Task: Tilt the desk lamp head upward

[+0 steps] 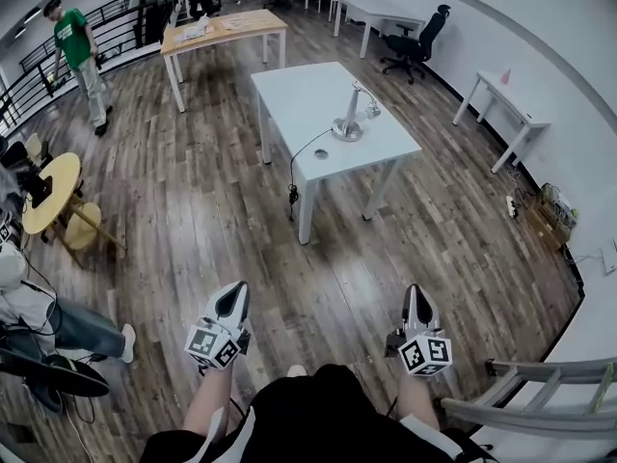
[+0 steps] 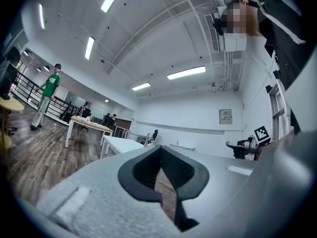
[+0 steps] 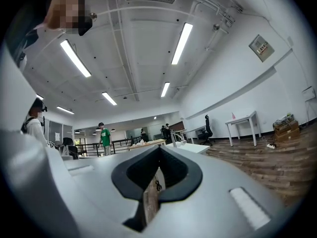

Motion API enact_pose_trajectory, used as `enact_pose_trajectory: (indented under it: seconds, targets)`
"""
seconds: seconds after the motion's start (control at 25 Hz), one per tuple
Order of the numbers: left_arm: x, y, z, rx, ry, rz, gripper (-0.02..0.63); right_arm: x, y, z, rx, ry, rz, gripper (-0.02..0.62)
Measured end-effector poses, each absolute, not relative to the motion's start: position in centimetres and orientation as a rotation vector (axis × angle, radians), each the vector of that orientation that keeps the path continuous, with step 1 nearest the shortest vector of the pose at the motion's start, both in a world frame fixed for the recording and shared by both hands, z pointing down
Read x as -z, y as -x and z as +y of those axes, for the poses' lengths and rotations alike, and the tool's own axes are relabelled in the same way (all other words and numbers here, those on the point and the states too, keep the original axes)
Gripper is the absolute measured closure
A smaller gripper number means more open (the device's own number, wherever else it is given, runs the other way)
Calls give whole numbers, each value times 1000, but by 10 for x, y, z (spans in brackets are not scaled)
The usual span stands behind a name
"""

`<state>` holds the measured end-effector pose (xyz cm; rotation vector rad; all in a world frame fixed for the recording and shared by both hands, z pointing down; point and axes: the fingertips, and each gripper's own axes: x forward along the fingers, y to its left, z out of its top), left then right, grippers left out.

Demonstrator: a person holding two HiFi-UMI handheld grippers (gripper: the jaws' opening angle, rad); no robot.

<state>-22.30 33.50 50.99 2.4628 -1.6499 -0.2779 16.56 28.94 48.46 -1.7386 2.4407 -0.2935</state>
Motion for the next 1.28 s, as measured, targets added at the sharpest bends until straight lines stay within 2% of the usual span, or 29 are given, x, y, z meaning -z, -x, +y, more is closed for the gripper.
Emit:
enact_pose_trajectory:
  seconds: [0.56, 1.28]
  targets:
    - [-490, 219, 250, 252, -2488, -1716, 607, -486, -153, 191, 258, 1670, 2494, 592]
    - [-487, 168, 79, 278, -2491, -1753, 607, -488, -213, 13, 293, 1627, 2477, 592]
